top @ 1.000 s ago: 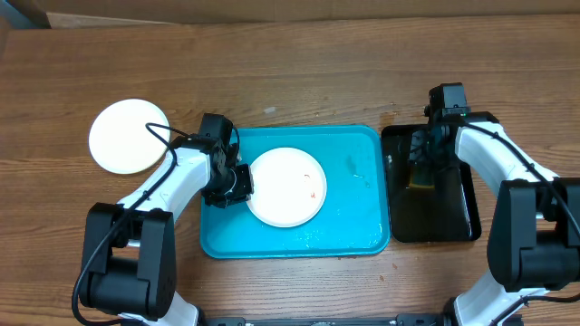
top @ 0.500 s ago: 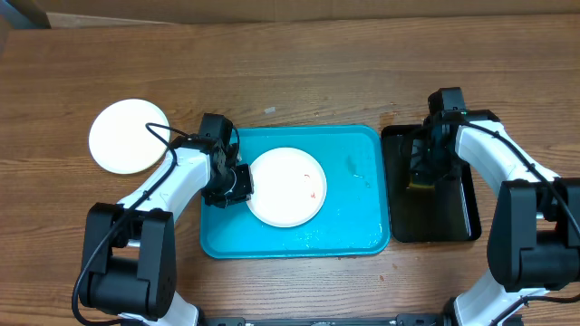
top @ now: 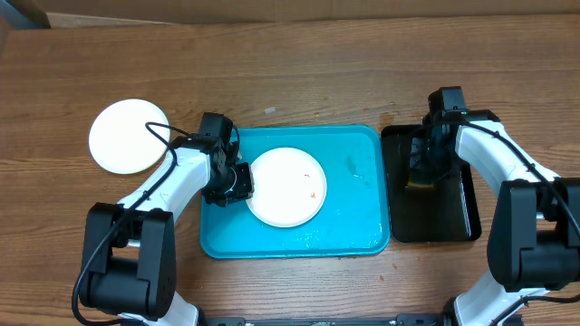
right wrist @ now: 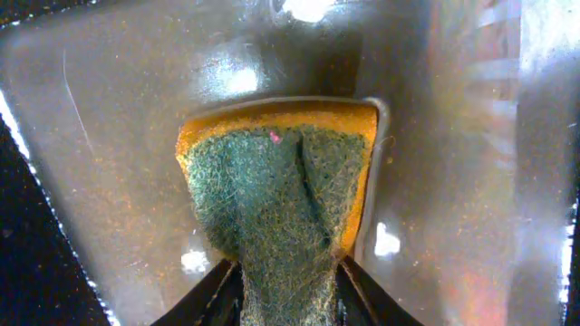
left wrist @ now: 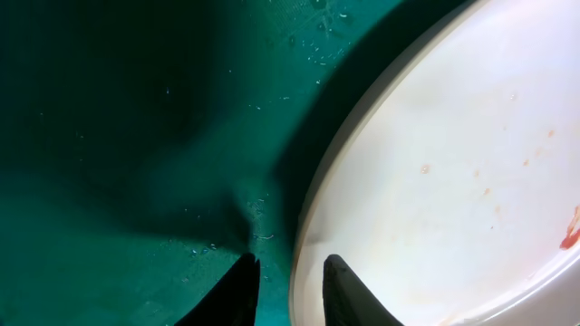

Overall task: Clean dirty plates on tray and stack at the side
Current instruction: 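Rub the sponge in the black tray's water with right gripper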

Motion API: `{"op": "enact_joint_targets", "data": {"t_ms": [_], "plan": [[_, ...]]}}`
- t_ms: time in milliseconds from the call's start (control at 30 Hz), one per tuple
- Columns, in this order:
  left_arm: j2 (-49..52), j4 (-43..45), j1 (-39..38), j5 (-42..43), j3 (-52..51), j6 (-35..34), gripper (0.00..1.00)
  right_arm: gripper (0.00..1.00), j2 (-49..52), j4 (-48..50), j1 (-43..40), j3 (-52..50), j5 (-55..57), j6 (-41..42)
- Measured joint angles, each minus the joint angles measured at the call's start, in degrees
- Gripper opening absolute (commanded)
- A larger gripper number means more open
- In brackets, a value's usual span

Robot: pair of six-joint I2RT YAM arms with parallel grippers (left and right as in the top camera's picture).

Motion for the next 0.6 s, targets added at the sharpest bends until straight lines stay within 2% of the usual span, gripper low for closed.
{"op": "enact_joint_targets", "data": {"t_ms": [133,333,433,500,600], "plan": [[0.0,0.0,0.0,0.0,0.0,0.0,0.28,0.23,0.0,0.2,0.0,0.0,-0.3,0.1],[0.0,0.0,0.0,0.0,0.0,0.0,0.21,0.14,0.0,0.6,0.0,0.0,-0.6,0.0],[0.0,0.2,0.0,0.0,0.0,0.0,0.18,0.04,0.0,0.6,0.0,0.0,-0.7,-0.1],[0.0,0.2,0.0,0.0,0.0,0.0,0.15,0.04,0.0,0.6,0.0,0.0,-0.8,-0.1],[0.0,0.2,0.0,0.0,0.0,0.0,0.18,0.04,0.0,0.6,0.0,0.0,-0.7,-0.2]]}}
